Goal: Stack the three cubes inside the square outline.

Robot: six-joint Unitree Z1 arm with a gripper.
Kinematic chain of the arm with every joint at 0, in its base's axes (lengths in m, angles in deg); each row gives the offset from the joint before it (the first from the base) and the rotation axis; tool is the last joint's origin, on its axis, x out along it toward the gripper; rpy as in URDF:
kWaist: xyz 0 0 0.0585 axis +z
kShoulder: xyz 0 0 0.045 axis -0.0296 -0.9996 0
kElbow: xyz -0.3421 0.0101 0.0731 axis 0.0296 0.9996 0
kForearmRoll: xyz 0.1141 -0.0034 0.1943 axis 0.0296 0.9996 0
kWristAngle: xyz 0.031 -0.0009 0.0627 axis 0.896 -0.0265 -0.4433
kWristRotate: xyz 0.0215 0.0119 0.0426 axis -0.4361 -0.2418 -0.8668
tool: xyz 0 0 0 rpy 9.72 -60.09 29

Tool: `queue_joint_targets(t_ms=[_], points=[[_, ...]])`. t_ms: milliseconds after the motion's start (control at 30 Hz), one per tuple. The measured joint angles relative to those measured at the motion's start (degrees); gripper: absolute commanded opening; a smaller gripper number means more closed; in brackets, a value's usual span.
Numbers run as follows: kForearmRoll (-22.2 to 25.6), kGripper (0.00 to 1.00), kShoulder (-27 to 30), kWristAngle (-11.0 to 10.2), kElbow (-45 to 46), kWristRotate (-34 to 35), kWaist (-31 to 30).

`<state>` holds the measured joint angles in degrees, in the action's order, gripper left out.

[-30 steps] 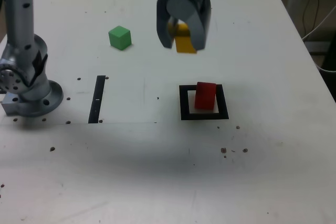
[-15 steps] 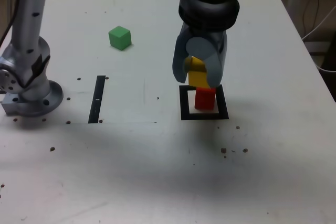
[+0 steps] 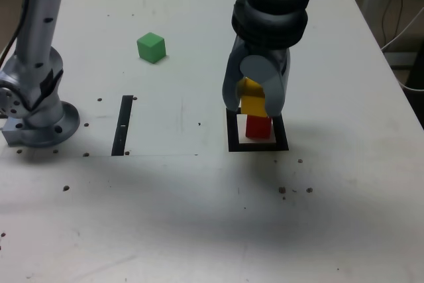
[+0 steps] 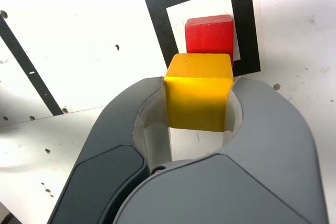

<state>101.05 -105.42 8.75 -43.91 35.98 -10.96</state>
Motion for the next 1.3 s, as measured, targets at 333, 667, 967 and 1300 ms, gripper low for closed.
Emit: queue_joint_targets(t_ms=[333, 667, 967, 1300], points=[[-1.62, 0.26, -1.81, -0.29, 0.49, -1.04, 1.4], [-2.7, 0.34, -2.03, -0.21, 1.07, -1.79, 2.24], [-2.81, 0.69, -2.04, 0.4, 0.99, -2.61, 2.36], [-3.15, 0.99, -2.04, 0.56, 1.84, -2.89, 3.29]])
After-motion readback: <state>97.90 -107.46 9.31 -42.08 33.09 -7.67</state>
